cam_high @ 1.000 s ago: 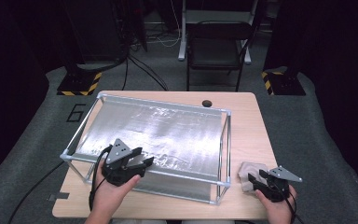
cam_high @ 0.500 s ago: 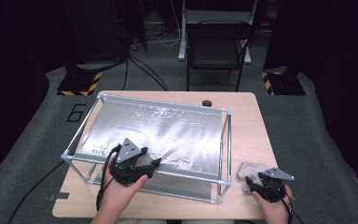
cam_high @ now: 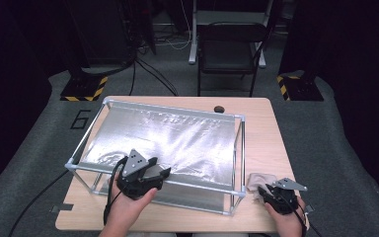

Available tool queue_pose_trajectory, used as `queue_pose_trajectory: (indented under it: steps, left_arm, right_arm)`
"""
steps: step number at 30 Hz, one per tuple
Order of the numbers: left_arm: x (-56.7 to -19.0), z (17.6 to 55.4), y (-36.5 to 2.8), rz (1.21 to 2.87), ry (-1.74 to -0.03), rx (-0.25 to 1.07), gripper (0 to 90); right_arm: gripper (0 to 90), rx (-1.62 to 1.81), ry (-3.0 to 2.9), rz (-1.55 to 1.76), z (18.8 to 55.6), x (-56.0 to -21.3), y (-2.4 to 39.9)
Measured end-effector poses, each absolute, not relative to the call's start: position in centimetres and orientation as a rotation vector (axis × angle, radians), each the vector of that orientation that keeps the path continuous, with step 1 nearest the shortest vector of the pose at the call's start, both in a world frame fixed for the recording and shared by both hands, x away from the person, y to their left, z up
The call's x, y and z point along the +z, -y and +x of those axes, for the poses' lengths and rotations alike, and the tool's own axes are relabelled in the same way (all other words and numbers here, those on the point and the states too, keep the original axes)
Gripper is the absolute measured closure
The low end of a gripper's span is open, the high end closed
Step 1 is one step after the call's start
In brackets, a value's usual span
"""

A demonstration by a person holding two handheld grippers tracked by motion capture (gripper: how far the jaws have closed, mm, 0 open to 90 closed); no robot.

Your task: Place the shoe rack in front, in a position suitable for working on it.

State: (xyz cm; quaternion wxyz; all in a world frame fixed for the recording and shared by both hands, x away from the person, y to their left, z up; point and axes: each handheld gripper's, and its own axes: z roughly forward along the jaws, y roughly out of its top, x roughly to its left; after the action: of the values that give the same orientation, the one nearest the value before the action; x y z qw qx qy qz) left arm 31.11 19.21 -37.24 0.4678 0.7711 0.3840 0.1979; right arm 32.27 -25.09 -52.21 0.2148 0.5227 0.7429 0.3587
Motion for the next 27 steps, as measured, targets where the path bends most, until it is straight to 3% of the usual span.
queue_pose_trajectory:
  steps: [4,17,21,22,27]
  left_arm:
    - [-37.1,31.0,-18.7,1.908,-0.930,0.466,44.1]
    - [-37.0,31.0,-17.9,1.926,-0.897,0.458,47.5]
    - [-37.0,30.9,-17.9,1.923,-0.895,0.458,47.8]
    - [-37.0,30.9,-17.8,1.918,-0.896,0.450,48.1]
    - [-37.1,30.9,-17.9,1.914,-0.896,0.443,48.8]
  right_arm:
    - [74.5,1.022,-2.105,1.419,32.4,-52.1,24.4]
    - [74.3,1.187,-2.217,1.309,31.6,-50.2,21.4]
    - [72.6,1.180,-2.261,1.303,31.6,-50.6,21.0]
    - [68.0,1.183,-2.292,1.301,31.5,-50.9,20.8]
    - [61.3,1.189,-2.253,1.321,31.8,-51.2,20.7]
